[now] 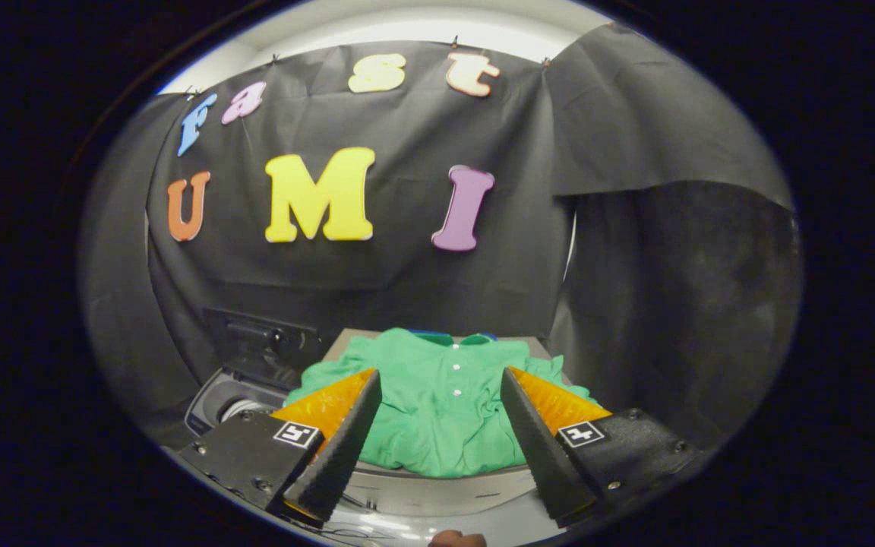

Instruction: Put the clothes into the washing machine and then close the washing machine lid.

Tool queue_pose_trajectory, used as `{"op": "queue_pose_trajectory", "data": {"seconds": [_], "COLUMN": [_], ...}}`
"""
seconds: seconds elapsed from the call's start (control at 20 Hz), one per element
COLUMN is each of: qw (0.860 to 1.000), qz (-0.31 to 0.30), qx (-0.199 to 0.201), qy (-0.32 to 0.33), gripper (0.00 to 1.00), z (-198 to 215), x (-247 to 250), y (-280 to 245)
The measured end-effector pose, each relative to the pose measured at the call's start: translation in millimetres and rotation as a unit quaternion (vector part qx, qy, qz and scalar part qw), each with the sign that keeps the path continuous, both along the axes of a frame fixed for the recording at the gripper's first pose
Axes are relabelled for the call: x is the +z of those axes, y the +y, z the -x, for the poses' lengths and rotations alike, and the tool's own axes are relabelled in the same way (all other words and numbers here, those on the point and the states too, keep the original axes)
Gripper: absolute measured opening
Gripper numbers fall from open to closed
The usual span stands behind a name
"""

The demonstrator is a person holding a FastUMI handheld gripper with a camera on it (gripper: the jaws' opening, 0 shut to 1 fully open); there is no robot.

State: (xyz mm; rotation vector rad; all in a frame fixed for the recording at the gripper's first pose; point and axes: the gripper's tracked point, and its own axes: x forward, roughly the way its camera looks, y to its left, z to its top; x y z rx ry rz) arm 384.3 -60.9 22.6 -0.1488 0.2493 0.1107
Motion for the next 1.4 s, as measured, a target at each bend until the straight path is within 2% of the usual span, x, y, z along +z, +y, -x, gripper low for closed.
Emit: {"op": "queue_pose_trajectory", "data": {"seconds": [0.15,0.35,0.6,0.85,0.95,1.05,1.2,1.35,1.4], "qw": [0.998,0.992,0.987,0.985,0.983,0.98,0.977,0.979,0.979], "qz": [-0.008,-0.004,0.041,0.025,0.001,0.002,0.014,0.046,0.053], "qx": [0.0,-0.01,-0.006,-0.006,-0.021,-0.024,0.01,0.012,0.01], "qy": [0.065,0.123,0.154,0.17,0.18,0.196,0.213,0.196,0.196], "gripper": [0.99,0.99,1.0,1.0,1.0,0.99,0.59,0.19,0.1], "z": [-38.5,-64.2,-67.5,-65.2,-63.4,-62.3,-61.6,-61.8,-62.9], "x": [-28.7,-60.1,-84.1,-86.6,-88.9,-90.2,-86.3,-88.3,-87.6], "y": [-7.1,-12.2,-9.8,-9.7,-9.8,-9.8,6.5,12.4,13.2]}}
